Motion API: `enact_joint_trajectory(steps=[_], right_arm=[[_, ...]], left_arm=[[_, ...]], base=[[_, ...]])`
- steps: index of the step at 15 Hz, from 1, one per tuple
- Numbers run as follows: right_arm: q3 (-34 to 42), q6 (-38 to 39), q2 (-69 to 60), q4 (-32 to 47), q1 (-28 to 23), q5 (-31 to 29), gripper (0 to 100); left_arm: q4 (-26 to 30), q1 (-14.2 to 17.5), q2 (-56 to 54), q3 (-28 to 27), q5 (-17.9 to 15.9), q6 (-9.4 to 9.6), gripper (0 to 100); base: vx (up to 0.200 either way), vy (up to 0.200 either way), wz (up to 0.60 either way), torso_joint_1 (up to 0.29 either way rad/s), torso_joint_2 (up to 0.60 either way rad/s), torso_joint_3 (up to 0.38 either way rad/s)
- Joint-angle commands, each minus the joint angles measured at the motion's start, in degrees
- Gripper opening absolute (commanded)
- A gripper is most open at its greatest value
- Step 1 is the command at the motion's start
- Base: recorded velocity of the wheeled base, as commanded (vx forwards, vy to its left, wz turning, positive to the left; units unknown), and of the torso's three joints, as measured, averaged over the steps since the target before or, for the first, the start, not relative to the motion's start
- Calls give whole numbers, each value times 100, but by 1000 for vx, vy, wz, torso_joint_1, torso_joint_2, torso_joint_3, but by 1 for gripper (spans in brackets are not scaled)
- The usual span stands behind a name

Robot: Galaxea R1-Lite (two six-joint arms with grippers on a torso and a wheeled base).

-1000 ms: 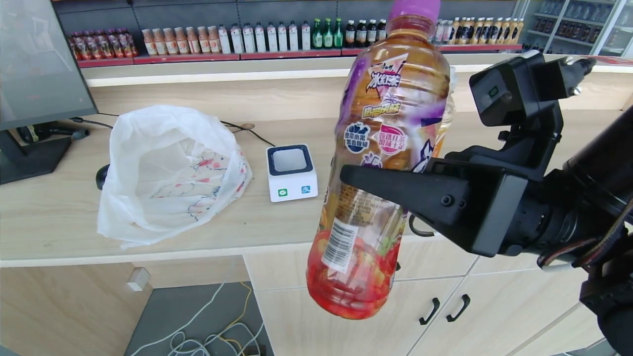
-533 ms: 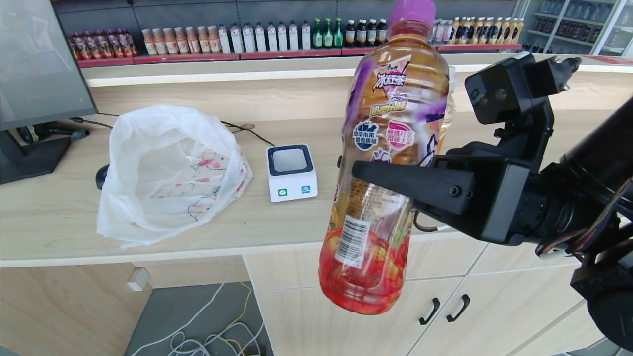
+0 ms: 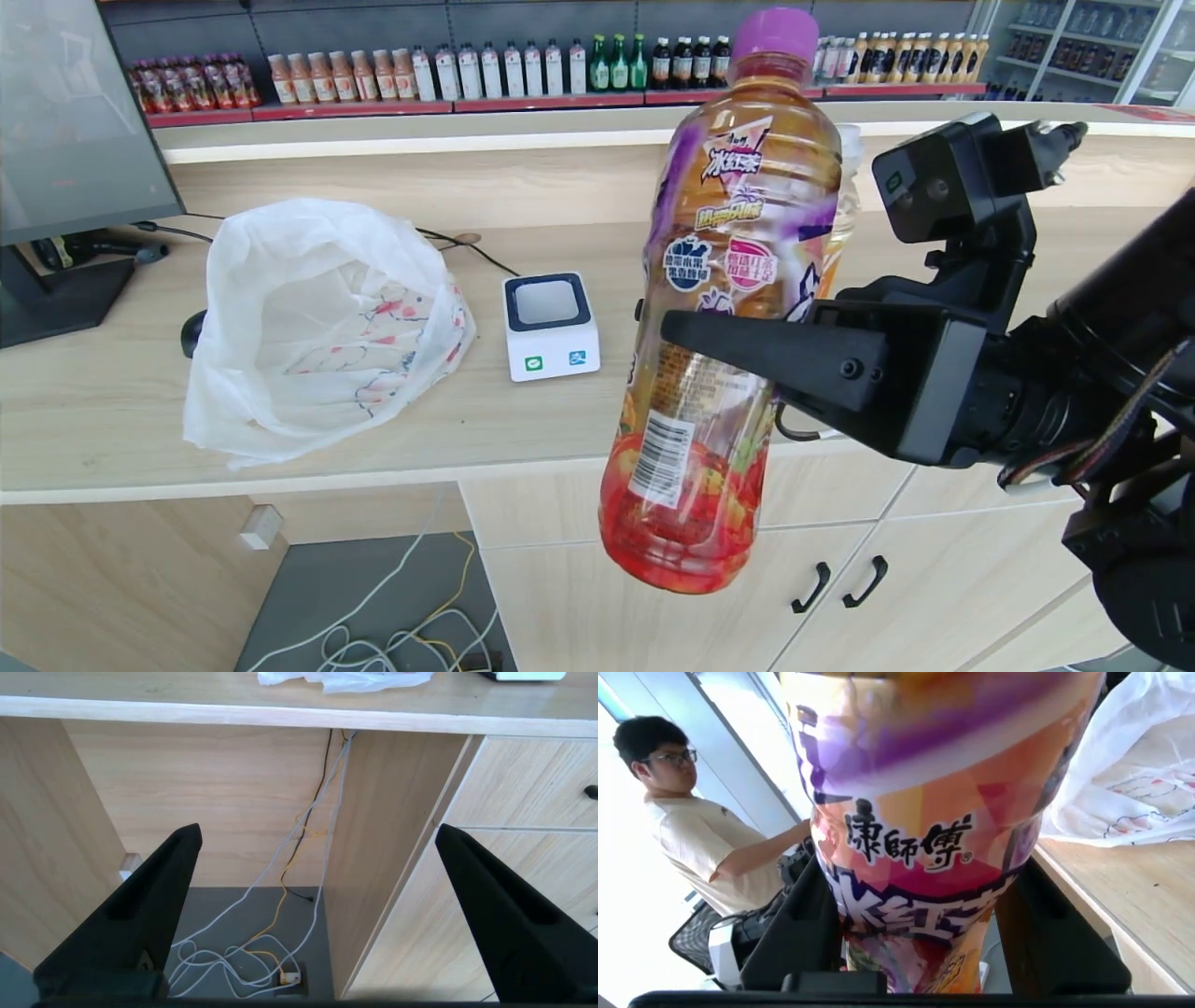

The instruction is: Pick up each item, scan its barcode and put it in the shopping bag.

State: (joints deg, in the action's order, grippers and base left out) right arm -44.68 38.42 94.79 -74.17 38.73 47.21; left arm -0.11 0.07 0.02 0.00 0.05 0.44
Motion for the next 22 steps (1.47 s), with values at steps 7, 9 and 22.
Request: enact_joint_trajectory(steps=[7,9,22], right_arm=[[275,-10,-22,-370,3,-2,0],[284,-46,-22,-370,3,-2,0],[917,-2902,101,-370,363,-2252,0]], left_arm=[[2,1,-2,0,4,0,100],[-7,1,-2,0,-5,0,100],[2,1,-2,0,-5,0,100]], base=[[0,0,0,0,0,0],[0,0,0,0,0,0],[0,0,0,0,0,0]])
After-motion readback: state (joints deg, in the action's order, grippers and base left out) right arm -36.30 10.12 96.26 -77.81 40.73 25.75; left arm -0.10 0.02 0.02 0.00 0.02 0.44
